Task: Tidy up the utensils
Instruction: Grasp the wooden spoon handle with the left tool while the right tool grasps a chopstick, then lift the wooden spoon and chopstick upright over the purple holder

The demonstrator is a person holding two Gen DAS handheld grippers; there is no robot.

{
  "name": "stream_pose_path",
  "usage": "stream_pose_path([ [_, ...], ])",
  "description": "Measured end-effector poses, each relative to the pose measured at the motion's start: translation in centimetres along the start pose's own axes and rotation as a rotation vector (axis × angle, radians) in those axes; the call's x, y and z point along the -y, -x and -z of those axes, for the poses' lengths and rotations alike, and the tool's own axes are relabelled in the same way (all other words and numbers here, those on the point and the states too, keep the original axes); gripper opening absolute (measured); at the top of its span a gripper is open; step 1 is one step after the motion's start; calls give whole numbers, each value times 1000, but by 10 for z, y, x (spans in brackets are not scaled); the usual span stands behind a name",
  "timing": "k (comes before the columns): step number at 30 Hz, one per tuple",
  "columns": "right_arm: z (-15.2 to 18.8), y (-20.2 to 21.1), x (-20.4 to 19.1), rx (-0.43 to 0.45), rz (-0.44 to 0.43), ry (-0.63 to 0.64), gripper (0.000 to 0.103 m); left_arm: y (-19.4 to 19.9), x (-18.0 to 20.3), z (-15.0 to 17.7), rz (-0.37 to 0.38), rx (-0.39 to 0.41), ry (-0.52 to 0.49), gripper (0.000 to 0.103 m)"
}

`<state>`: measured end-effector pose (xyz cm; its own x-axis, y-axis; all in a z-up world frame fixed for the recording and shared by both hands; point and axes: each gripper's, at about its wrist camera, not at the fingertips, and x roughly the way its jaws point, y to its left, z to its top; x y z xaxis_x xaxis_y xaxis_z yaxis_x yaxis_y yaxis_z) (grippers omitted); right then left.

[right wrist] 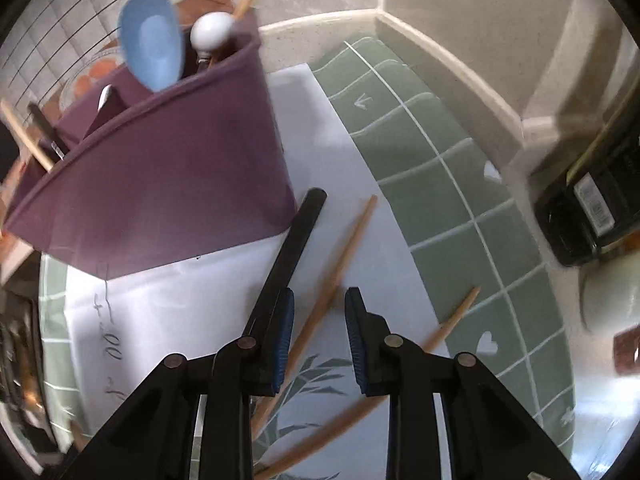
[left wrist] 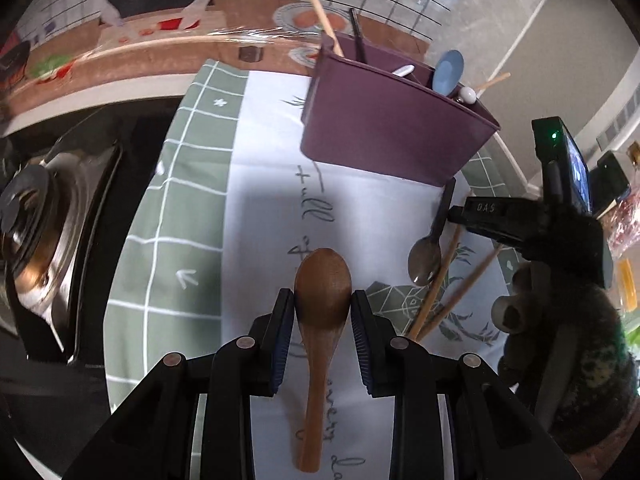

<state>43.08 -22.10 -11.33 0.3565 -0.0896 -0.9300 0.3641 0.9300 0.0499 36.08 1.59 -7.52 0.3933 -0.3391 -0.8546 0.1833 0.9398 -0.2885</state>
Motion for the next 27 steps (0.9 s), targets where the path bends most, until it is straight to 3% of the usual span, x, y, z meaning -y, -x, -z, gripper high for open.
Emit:
stream_pose_path([
  [2, 3, 1, -5, 4, -8, 58, 15, -2, 2, 4, 6, 3, 12, 30],
  [9, 36, 26, 9, -16, -154, 191, 6, 12, 6, 7, 30, 35, 2, 30],
  [18, 70, 105, 41, 93, -330, 278, 6, 47, 23, 11, 91, 92, -47, 30],
  [27, 75, 155, 35, 226, -378, 325, 6, 83, 43, 3, 121, 184, -98, 30],
])
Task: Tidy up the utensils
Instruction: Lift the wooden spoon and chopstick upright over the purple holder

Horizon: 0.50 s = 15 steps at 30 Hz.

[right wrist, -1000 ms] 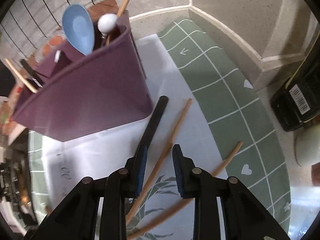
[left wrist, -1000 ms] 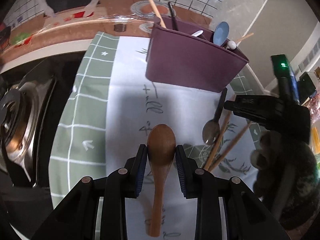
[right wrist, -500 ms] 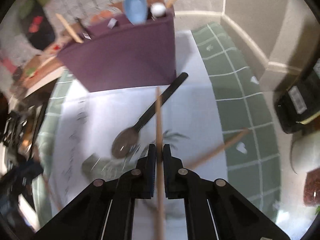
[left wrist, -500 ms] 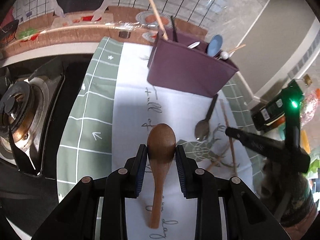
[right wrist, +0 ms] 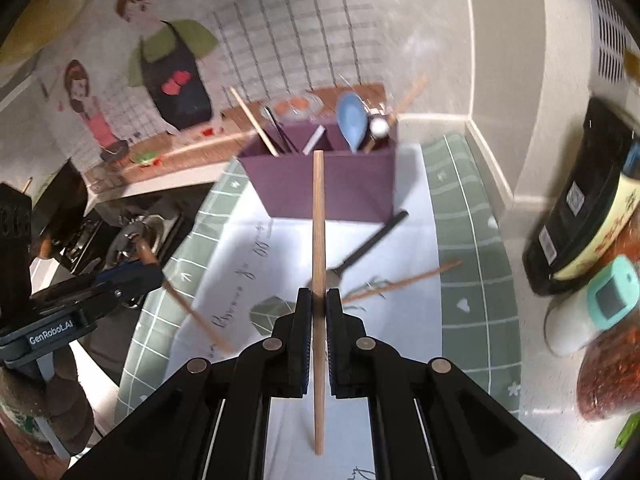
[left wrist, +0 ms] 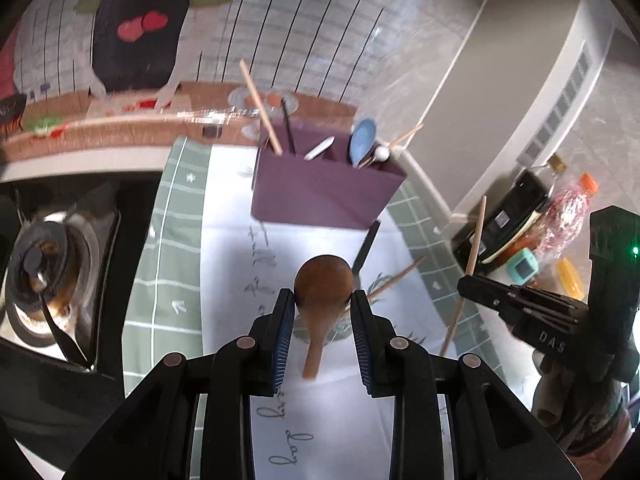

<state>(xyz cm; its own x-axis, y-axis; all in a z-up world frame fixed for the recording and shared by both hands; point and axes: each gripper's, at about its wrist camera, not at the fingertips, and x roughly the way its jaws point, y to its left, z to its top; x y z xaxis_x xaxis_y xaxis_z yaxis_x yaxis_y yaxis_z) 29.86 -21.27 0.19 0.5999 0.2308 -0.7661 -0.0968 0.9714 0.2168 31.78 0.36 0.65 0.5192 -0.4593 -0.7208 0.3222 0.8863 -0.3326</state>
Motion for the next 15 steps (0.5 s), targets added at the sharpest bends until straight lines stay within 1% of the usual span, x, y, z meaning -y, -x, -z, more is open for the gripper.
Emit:
stream_pose_path([
  [4, -3, 12, -9, 46, 0, 39, 6, 12, 10, -6, 5, 29, -32, 30],
  [9, -11, 25, -21, 82, -4, 78, 6, 31, 21, -14, 3, 81, -63, 30],
  [11, -16, 32, -25, 101, -8, 93, 6, 39, 26, -21, 9, 99, -79, 30],
  [15, -36, 55, -35, 176, 6, 152, 6, 57, 36, -44, 21, 139, -111, 30],
])
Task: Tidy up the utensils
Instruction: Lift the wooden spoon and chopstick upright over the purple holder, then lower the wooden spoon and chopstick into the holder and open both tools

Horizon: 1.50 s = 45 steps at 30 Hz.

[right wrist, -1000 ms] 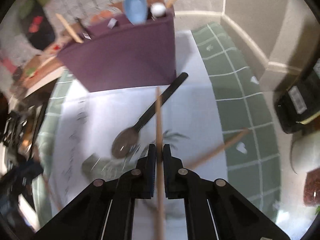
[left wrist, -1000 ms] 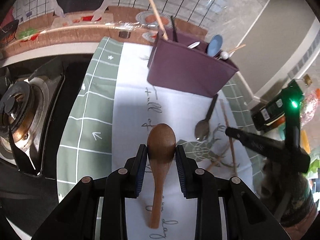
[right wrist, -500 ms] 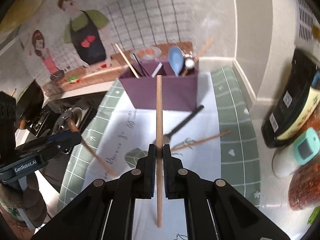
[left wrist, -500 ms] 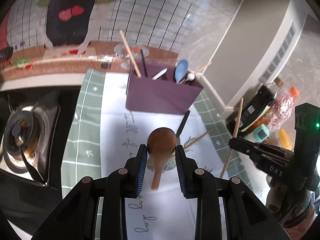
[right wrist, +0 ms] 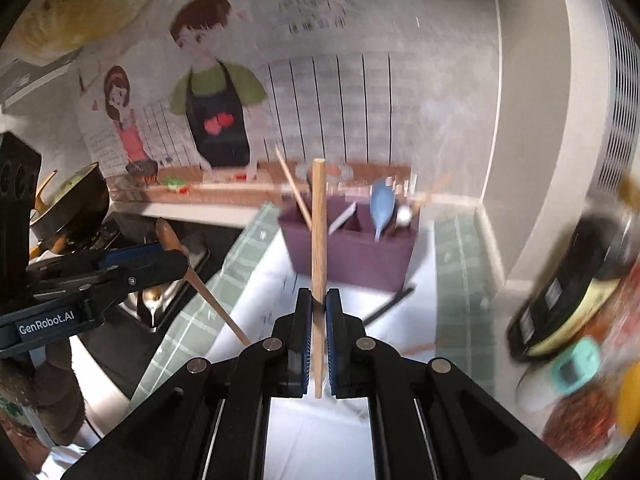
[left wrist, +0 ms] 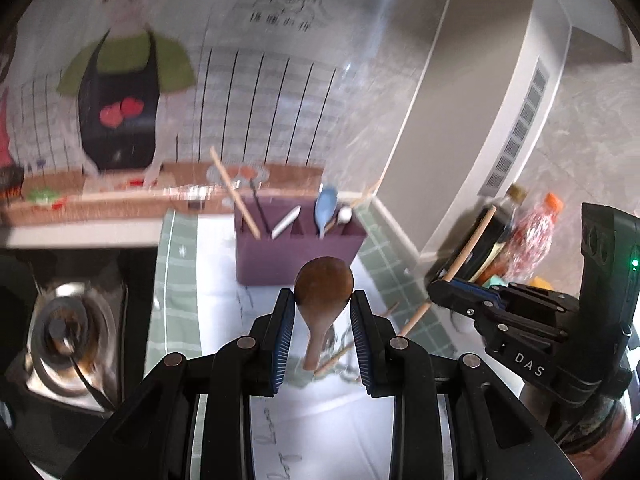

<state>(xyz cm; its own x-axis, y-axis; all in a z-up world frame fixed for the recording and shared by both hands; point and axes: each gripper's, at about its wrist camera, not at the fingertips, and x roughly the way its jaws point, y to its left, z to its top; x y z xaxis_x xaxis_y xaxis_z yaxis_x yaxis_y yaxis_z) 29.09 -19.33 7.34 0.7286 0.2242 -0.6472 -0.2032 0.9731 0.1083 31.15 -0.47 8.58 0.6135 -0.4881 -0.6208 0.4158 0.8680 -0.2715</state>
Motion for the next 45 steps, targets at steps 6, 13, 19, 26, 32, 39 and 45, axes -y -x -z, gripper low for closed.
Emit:
stream_pose_path([
  [6, -72, 44, -9, 160, 55, 99, 6, 33, 18, -72, 9, 126, -93, 30],
  [13, -160, 75, -3, 291, 140, 129, 6, 46, 38, -152, -42, 244, -156, 30],
  [19, -193, 64, 17, 318, 161, 112, 6, 16, 27, -182, -61, 236, -127, 30],
  [26, -180, -8, 41, 203, 126, 63, 6, -66, 2, -167, -48, 123, -39, 30],
  [32, -151, -79, 67, 83, 79, -1, 6, -139, -23, -139, -68, -10, 12, 30],
  [39, -124, -141, 83, -34, 40, -57, 6, -189, -43, -112, -69, -111, 46, 30],
  [45, -104, -173, 90, -107, 17, -80, 6, -217, -57, -91, -57, -163, 79, 30],
])
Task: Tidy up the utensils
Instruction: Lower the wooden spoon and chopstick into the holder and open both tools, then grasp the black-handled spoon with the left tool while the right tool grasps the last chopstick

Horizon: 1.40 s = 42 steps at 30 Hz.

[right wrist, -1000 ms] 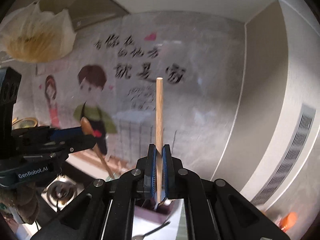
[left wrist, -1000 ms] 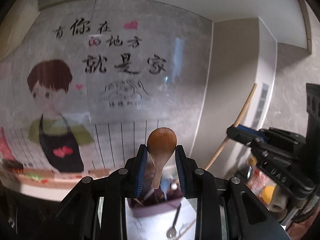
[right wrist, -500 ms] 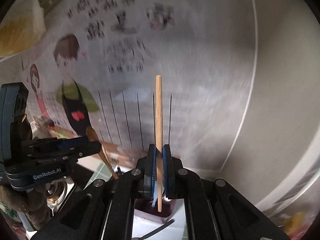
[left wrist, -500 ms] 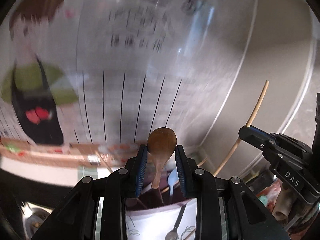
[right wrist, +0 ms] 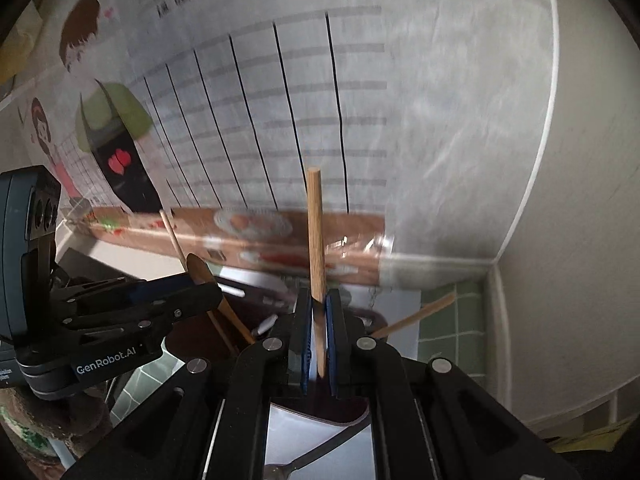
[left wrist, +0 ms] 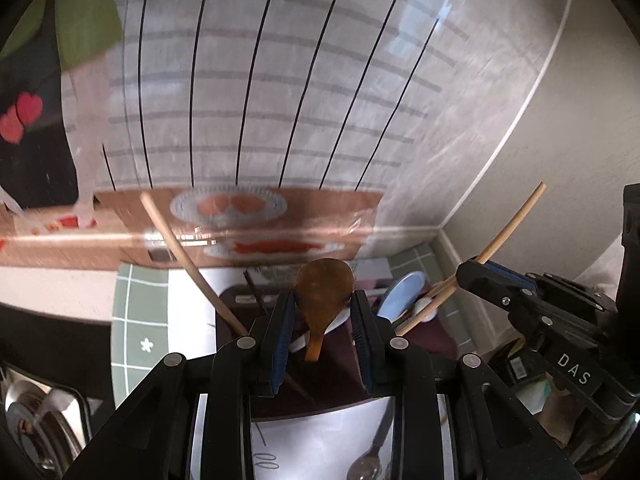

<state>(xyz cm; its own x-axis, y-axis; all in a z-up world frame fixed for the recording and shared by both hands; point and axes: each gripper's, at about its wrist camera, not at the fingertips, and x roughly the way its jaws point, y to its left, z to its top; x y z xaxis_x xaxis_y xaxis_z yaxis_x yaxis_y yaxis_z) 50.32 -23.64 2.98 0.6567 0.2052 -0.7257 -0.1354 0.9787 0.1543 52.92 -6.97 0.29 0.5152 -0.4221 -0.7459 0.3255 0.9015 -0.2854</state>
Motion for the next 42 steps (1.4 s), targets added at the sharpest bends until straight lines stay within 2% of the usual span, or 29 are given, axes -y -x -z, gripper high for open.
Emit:
stream_pose_path([
  [6, 13, -22, 1, -59, -1, -9, 6, -13, -9, 13, -35, -20, 23, 33],
  [8, 16, -25, 0, -82, -10, -6, 8, -10, -9, 14, -38, -22, 28, 41],
  [10, 20, -22, -1, -92, -11, 0, 14, -2, -7, 16, -42, -18, 26, 43],
  [11, 21, -20, -1, -90, -7, 3, 22, 1, -6, 17, -43, -14, 23, 44],
  [13, 21, -11, -2, -75, 0, 3, 29, 10, -3, 18, -47, -5, 13, 45],
  [20, 34, 25, -2, -37, 29, 15, 35, 49, 11, 32, -45, 29, -23, 52],
  [25, 63, 51, 3, -31, 58, 13, 36, 66, 20, 50, -44, 31, -52, 54],
  [27, 78, 57, 5, -38, 73, 1, 44, 67, 21, 63, -40, 16, -55, 55],
  [29, 98, 58, 6, -58, 91, -5, 58, 66, 20, 76, -36, -9, -49, 56],
  [31, 118, 52, 5, -89, 111, -6, 62, 63, 18, 90, -39, -41, -46, 57],
  [36, 161, 23, 1, -200, 165, -43, 62, 52, 11, 126, -49, -121, -30, 57],
  [42, 179, 1, 14, -221, 310, -222, 62, 47, -1, 154, -57, -186, -11, 57],
])
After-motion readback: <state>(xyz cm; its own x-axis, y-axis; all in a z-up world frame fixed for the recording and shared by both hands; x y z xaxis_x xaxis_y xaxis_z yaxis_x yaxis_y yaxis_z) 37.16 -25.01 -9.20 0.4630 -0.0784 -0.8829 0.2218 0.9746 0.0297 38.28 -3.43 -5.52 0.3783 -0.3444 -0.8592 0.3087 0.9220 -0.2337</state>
